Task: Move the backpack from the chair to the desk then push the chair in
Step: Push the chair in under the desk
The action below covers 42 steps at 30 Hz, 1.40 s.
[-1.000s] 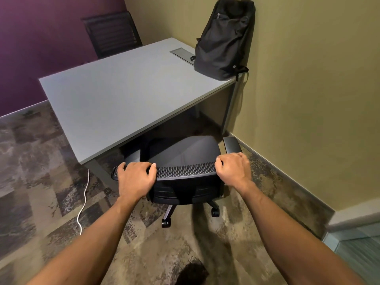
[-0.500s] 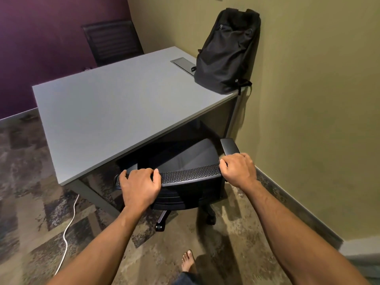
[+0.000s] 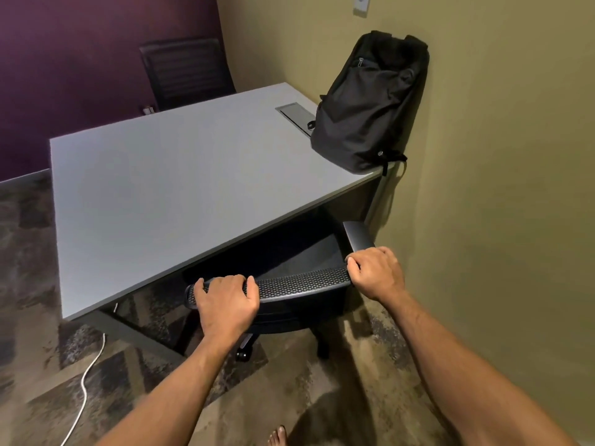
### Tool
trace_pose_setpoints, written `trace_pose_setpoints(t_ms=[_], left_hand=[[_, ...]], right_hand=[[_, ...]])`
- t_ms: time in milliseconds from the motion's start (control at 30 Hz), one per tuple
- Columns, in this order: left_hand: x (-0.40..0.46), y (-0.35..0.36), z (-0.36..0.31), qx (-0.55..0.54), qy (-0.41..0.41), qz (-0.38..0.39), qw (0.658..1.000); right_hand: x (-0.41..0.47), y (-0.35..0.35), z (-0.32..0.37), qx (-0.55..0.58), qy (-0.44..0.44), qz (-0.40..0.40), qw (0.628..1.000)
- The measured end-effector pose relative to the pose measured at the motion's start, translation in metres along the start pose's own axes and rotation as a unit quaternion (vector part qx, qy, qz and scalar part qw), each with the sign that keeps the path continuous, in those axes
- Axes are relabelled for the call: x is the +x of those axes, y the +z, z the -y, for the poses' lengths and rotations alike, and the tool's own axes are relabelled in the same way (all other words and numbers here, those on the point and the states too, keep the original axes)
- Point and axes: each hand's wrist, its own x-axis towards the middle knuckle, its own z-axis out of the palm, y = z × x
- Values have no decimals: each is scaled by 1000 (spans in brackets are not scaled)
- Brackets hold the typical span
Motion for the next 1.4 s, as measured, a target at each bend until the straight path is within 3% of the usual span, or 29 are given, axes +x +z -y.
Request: trace_pose_setpoints(t_ms=[733,1400], left_hand=[[61,43,-138,4,-136,-67,988],[117,55,-144,46,-134,-60,988]], right_hand=[[156,5,-130,-8,-153,33,988],[226,10,-142,-1,-192,31,981]])
